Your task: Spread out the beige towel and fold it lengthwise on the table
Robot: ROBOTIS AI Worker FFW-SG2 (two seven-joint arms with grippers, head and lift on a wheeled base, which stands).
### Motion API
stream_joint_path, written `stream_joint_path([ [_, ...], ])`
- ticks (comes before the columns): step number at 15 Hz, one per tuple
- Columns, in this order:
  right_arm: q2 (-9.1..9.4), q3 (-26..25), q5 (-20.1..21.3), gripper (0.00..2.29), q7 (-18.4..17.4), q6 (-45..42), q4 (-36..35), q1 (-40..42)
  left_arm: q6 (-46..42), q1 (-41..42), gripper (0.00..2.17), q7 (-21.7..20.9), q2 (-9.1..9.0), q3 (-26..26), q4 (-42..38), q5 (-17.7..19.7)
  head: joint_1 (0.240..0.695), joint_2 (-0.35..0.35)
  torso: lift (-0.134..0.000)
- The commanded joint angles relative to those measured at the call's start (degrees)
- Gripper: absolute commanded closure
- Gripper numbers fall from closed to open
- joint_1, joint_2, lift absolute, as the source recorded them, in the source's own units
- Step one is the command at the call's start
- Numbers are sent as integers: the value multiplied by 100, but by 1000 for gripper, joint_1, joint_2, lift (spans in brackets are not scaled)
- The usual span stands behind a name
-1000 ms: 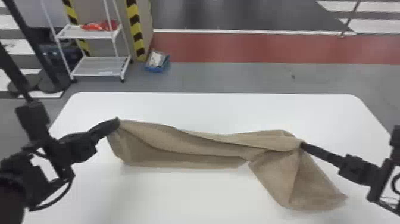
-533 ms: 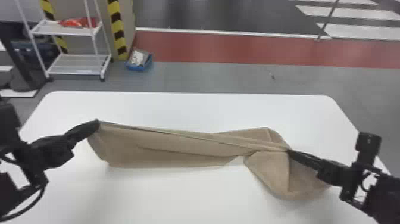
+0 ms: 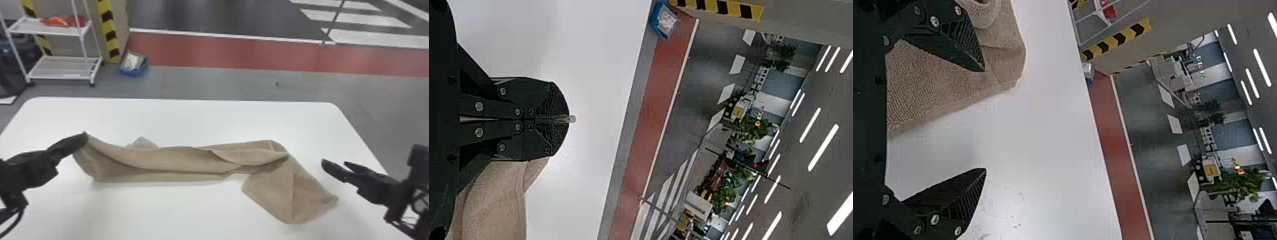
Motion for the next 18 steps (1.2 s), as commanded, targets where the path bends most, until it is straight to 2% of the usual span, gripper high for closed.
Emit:
stream_joint_path([
  [1, 46, -162, -260, 53, 24, 0, -469, 326, 0, 17, 1359, 0, 27, 8, -10, 2, 695, -165, -124],
  [3, 187, -92, -357, 130, 129, 0, -1022, 739, 0, 17, 1359, 0, 27, 17, -1, 2, 695, -165, -124],
  [5, 451, 84, -427, 397, 393, -35, -1523, 1064, 0, 17, 1359, 0, 19, 8, -1, 2, 695, -148, -124],
  [6, 547, 242, -375, 475, 525, -70, -1752, 1204, 0, 17, 1359, 0, 19, 8, -1, 2, 695, -113, -124],
  [7, 539, 480, -225, 478, 551, -176, -1892, 1371, 0, 8, 1359, 0, 19, -1, -1, 2, 695, -93, -124],
  [11, 547, 1446, 1269, 498, 463, -1177, -1971, 1714, -35, -1, 1359, -53, 36, 52, 78, 2, 695, -5, -124],
  [13, 547, 1701, 1594, 586, 411, -1564, -1796, 1723, -105, -1, 1359, -114, 36, 61, 149, -7, 695, 17, -124],
  [18, 547, 2466, 2350, 586, 217, -1775, -1444, 1591, -211, 8, 1359, -114, 27, 26, 184, -7, 695, 68, -124],
])
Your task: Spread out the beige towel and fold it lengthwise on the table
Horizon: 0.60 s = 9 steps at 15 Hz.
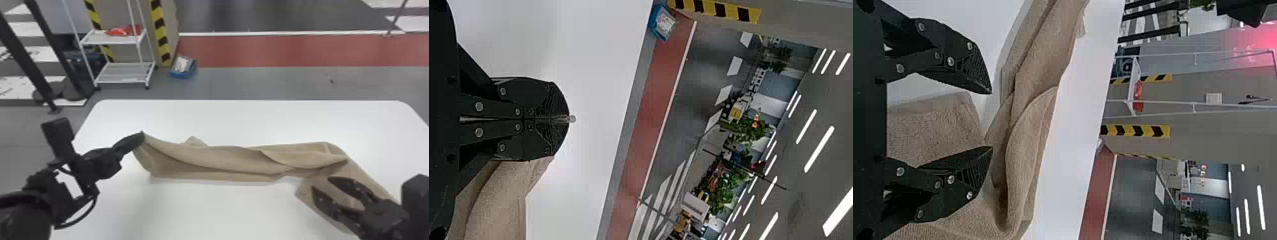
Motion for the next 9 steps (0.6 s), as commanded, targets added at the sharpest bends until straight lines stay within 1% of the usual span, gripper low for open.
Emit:
stream_joint_path([
  [1, 0, 298, 286, 586, -17, -24, 171, -113, -4, 9, 1359, -8, 0, -7, -17, 0, 695, 77, -124],
  [2, 0, 368, 383, 586, -105, -24, 285, -175, -4, 35, 1359, 1, 0, -7, -35, 0, 695, 86, -124],
  [4, -9, 429, 418, 586, -114, -24, 531, -306, -4, 106, 1359, 1, 0, 19, -79, 0, 695, 102, -124],
  [7, -26, 438, 497, 586, -307, -147, 830, -438, -21, 185, 1359, 1, 8, 37, -105, 0, 695, 106, -124],
  [9, -35, 438, 541, 586, -307, -147, 1015, -552, -21, 202, 1359, 1, 8, 37, -105, -17, 695, 99, -124],
])
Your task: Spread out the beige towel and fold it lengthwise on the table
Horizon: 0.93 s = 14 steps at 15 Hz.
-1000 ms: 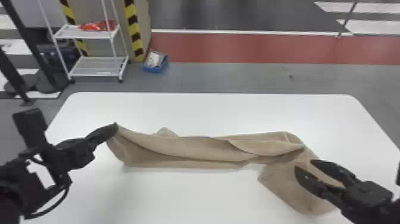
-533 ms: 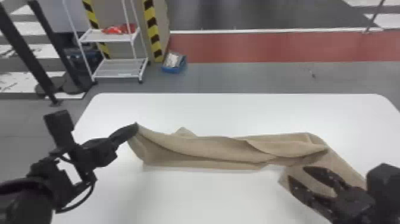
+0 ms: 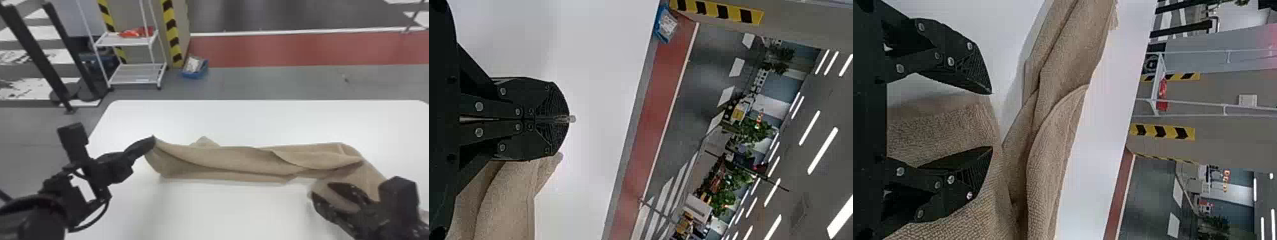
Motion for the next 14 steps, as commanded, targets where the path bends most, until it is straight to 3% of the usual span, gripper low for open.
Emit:
stream_joint_path([
  [1, -19, 0, 40, 586, 0, -34, 189, -92, -1, 3, 1359, 9, 2, -8, -1, -34, 695, 97, -124],
  [4, -28, 18, 119, 596, 35, -17, 277, -154, -18, -14, 1359, 9, 11, -17, 16, -78, 695, 93, -124],
  [6, -37, 44, 190, 961, 97, 71, 277, -180, -18, -41, 1359, 9, 11, -17, 34, -78, 695, 93, -124],
  [7, -37, 44, 190, 1038, 114, 71, 260, -189, -18, -41, 1359, 9, 11, -17, 34, -78, 695, 94, -124],
  [9, -37, 36, 146, 1474, 141, 53, 145, -154, -18, -50, 1359, 9, 11, -26, 34, -78, 695, 96, -124],
  [14, -37, -421, -162, 1484, 132, -263, -303, 5, -18, 3, 1359, 17, 2, 27, -72, -69, 695, 89, -124],
])
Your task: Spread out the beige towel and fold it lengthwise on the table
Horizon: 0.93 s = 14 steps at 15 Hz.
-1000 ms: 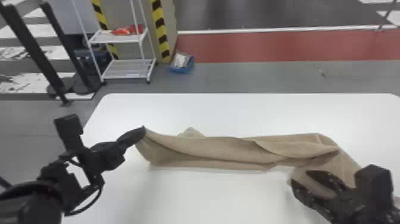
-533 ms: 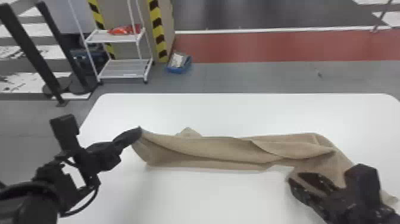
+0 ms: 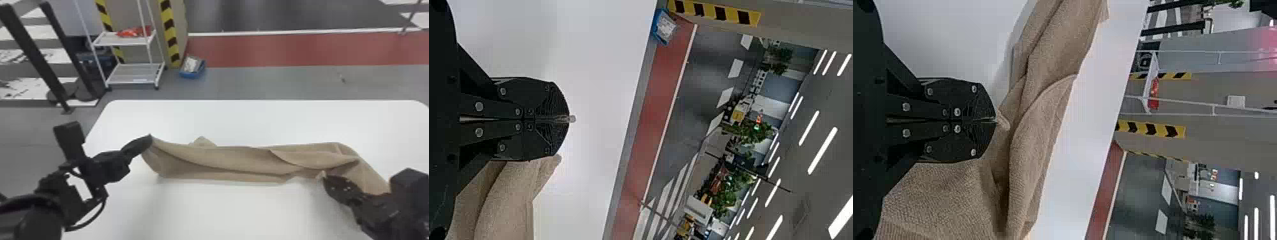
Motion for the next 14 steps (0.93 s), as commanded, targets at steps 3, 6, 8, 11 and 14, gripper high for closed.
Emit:
stream_joint_path([
  [3, 9, -1137, -979, 1484, 1, -202, -407, 1, 18, 150, 1359, 13, 0, 183, -260, 73, 695, 66, -124],
  [6, -44, -2376, -2069, 1484, 132, -167, -143, -368, 106, 326, 1359, -22, 0, 403, -611, 170, 695, -7, -124],
  [8, -220, -2798, -2254, 1484, 150, -132, 112, -508, 281, 396, 1359, -22, 9, 570, -848, 293, 695, -56, -124],
  [11, -483, -3132, -2447, 1484, 150, -9, 464, -667, 545, 554, 1359, -22, -9, 737, -1279, 521, 695, -151, -124],
  [14, -589, -2965, -2377, 1484, 159, 26, 666, -772, 615, 616, 1359, -22, -44, 763, -1481, 556, 695, -210, -124],
])
